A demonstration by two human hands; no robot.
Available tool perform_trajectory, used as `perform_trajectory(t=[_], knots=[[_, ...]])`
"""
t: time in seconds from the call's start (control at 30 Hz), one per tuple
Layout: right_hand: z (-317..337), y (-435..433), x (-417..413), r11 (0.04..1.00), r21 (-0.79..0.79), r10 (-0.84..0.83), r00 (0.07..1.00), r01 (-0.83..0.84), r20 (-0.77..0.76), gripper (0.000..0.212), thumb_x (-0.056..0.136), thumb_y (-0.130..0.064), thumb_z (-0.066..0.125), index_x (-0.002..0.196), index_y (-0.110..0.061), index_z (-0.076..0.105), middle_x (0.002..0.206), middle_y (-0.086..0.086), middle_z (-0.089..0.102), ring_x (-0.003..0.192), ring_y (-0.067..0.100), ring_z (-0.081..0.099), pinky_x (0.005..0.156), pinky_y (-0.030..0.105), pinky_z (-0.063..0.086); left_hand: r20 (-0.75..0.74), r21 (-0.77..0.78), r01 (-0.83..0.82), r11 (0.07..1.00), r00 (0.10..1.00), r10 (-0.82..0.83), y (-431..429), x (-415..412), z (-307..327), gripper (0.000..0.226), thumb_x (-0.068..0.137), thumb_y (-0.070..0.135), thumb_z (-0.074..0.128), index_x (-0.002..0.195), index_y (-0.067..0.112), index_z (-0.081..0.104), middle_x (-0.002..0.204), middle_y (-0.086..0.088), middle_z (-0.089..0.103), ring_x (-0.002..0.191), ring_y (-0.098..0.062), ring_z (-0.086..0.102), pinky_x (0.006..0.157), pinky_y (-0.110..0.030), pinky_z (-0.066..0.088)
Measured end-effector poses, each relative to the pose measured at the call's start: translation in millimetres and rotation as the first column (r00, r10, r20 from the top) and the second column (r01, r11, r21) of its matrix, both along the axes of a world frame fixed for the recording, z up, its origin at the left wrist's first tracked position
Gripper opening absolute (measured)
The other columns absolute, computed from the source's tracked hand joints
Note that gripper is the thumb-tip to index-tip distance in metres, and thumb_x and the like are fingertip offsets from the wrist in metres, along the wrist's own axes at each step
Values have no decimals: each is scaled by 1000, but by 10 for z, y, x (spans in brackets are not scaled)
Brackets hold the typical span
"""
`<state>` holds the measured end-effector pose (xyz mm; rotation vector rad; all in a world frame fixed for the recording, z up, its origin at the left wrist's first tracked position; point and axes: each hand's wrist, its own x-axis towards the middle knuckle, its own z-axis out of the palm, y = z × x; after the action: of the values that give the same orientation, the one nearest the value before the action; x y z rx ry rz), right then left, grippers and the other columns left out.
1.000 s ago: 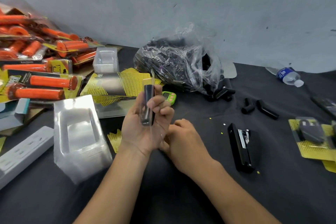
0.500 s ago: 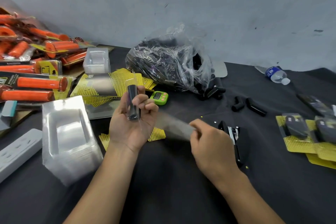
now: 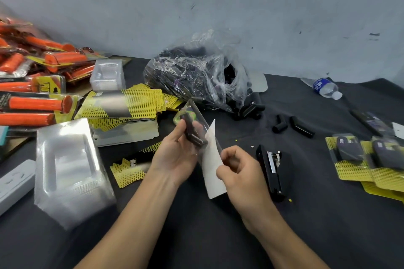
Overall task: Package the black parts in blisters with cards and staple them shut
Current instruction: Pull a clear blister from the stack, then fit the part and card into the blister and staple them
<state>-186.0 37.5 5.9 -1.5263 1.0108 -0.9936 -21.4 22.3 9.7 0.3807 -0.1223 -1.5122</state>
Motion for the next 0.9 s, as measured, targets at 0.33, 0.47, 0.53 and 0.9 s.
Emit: perform_trajectory(t=[0.33, 0.47, 0.53, 0.9], knots=[[-18, -169, -59, 996, -85, -15, 999, 18, 46, 22, 90, -8, 74, 104, -25, 78, 96, -2, 80, 92, 19, 76, 88, 49, 61, 527, -66, -53, 996, 846, 80, -30, -245, -21, 46, 85, 25, 67, 125, 2, 65, 109, -11, 72, 99, -25, 68, 99, -48, 55], [47, -158, -99, 950, -301, -107, 991, 79, -81, 28, 83, -30, 71, 110, -35, 77, 93, -20, 77, 87, 5, 73, 79, 34, 60, 553, -89, -27, 996, 830, 72, -31, -248, -36, 40, 87, 29, 68, 124, 15, 70, 115, -8, 74, 104, -23, 71, 95, -41, 58], [66, -168, -157, 870, -481, -247, 939, 105, -241, 29, 83, -36, 70, 112, -37, 73, 90, -20, 75, 83, 5, 70, 75, 30, 56, 651, -19, -136, 990, 751, 116, -67, -269, -84, 40, 90, 27, 71, 128, 16, 64, 122, -10, 72, 112, -25, 70, 94, -39, 56], [-105, -45, -12, 792, -572, -361, 592, -213, -721, 51, 94, -14, 61, 143, -26, 59, 122, -6, 64, 114, 20, 59, 101, 37, 43, 701, 181, -127, 975, 712, -38, -89, -369, -189, 21, 96, 9, 64, 109, 25, 65, 71, -3, 59, 53, -8, 61, 49, -21, 48]])
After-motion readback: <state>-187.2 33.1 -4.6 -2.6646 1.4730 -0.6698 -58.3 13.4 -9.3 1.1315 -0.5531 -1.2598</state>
